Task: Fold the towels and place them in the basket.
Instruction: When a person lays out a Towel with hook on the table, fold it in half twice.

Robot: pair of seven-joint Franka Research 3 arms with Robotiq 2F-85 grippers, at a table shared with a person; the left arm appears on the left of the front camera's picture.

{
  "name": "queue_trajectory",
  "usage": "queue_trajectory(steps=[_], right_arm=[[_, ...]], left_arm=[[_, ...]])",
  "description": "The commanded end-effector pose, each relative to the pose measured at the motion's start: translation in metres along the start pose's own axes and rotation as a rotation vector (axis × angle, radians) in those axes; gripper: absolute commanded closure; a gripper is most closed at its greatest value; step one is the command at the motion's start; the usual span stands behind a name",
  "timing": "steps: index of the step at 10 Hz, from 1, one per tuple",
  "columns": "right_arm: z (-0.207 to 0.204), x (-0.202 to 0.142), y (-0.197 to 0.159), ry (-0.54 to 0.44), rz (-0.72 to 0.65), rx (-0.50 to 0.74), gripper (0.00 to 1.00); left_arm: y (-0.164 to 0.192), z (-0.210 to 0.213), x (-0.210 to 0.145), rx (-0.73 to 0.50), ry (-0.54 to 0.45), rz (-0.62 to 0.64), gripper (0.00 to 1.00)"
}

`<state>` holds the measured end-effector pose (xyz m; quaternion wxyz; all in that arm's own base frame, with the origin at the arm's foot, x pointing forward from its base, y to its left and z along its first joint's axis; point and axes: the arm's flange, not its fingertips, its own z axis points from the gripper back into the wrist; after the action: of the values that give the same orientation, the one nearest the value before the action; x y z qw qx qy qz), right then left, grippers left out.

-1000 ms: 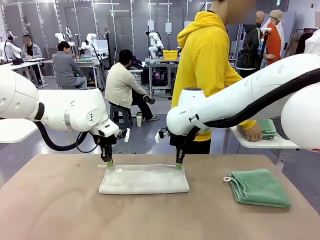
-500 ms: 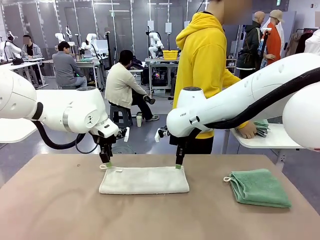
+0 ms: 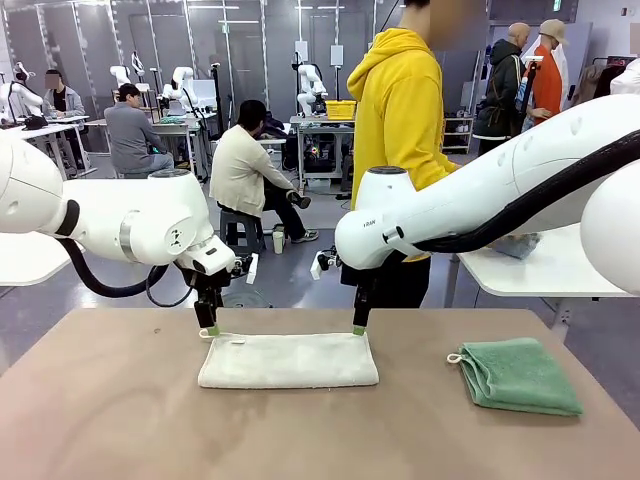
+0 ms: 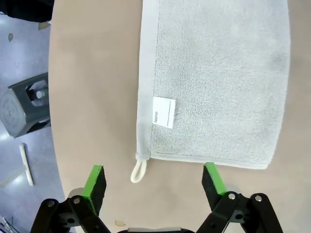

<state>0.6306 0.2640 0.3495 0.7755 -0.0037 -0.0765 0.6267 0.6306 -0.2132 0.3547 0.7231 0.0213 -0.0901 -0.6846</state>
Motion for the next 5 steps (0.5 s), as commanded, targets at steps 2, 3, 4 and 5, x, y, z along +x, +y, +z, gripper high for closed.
queue_trajectory(steps=[2, 3, 4, 5], right_arm=[[-0.0038, 0.0006, -0.0019, 0.000, 0.000, 0.002, 0.00], [-0.0038, 0.0006, -0.0019, 0.000, 0.000, 0.002, 0.00], [-0.0038, 0.0006, -0.0019, 0.000, 0.000, 0.002, 0.00], [-0.0038, 0.0006, -0.0019, 0.000, 0.000, 0.002, 0.00]], left_arm=[[0.0047, -0.0030, -0.0011, 0.002, 0.001, 0.003, 0.00], [0.0047, -0.0030, -0.0011, 0.002, 0.001, 0.003, 0.00], [0.0047, -0.0030, -0.0011, 0.002, 0.001, 0.003, 0.00], [0.0047, -0.0030, -0.0011, 0.002, 0.001, 0.003, 0.00]])
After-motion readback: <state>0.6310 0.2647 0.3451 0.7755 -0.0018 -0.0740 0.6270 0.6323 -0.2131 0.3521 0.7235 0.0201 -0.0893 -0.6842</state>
